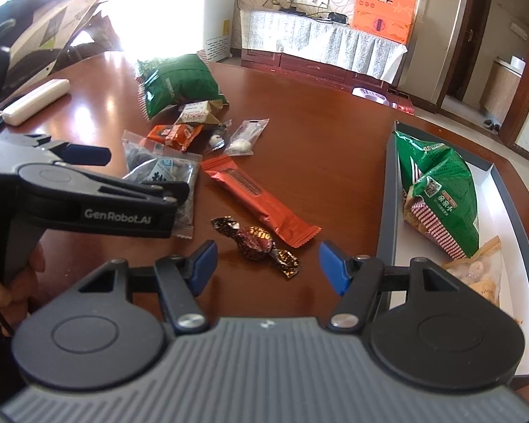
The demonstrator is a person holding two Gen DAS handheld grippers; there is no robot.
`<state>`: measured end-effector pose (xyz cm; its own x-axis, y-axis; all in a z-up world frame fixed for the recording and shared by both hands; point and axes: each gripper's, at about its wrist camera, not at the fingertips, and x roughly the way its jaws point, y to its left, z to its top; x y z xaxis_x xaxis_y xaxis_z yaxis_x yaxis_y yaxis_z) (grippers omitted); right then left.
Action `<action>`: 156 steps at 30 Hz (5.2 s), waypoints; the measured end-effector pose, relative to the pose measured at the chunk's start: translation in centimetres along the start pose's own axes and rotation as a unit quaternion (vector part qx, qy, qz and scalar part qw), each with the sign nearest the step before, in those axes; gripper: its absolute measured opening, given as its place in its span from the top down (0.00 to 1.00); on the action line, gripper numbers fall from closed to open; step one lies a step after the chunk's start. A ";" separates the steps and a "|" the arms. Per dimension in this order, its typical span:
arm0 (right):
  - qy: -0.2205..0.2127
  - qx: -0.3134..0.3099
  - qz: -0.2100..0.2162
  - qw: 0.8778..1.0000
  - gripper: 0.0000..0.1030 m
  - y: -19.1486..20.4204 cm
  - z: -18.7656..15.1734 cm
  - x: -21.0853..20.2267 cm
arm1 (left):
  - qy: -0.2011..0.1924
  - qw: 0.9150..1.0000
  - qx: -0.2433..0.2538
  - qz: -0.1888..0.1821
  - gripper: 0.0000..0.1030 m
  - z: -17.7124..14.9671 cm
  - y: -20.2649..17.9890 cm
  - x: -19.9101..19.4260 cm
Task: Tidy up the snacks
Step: 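Move both tools back toward the remaining snacks on the table, then grasp the clear nut bag with the left gripper while the right grasps the brown candy, then carry the nut bag and brown candy over the gray box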
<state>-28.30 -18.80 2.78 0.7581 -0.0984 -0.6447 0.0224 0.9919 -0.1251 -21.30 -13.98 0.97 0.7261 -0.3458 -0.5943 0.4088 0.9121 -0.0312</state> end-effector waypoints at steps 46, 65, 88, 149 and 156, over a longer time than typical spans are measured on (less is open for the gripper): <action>0.013 -0.015 0.038 0.999 0.74 1.5 0.5 1.3 | 0.009 0.997 -0.028 -0.076 0.56 -0.6 1.1 0.5; -0.033 0.006 0.016 0.999 0.74 0.6 0.7 -0.8 | -0.017 0.999 0.012 -0.045 0.59 -0.1 -0.4 -0.3; -0.085 0.057 -0.014 0.995 0.74 -2.5 0.9 -3.3 | -0.039 0.997 0.027 -0.063 0.61 1.0 -4.7 -1.4; -0.071 0.194 -0.138 0.969 0.75 -15.1 -4.4 -5.3 | -0.065 0.969 0.112 -0.209 0.60 6.5 -24.1 7.0; -0.060 0.193 -0.140 0.969 0.75 -14.9 -4.3 -4.8 | -0.033 0.969 0.122 -0.212 0.59 5.8 -25.3 9.3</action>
<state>-35.12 -33.43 4.47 0.7566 -0.3807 -0.5316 0.4628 0.8861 0.0240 -21.69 -41.51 0.84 0.4956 -0.6985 -0.5162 0.7902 0.6094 -0.0659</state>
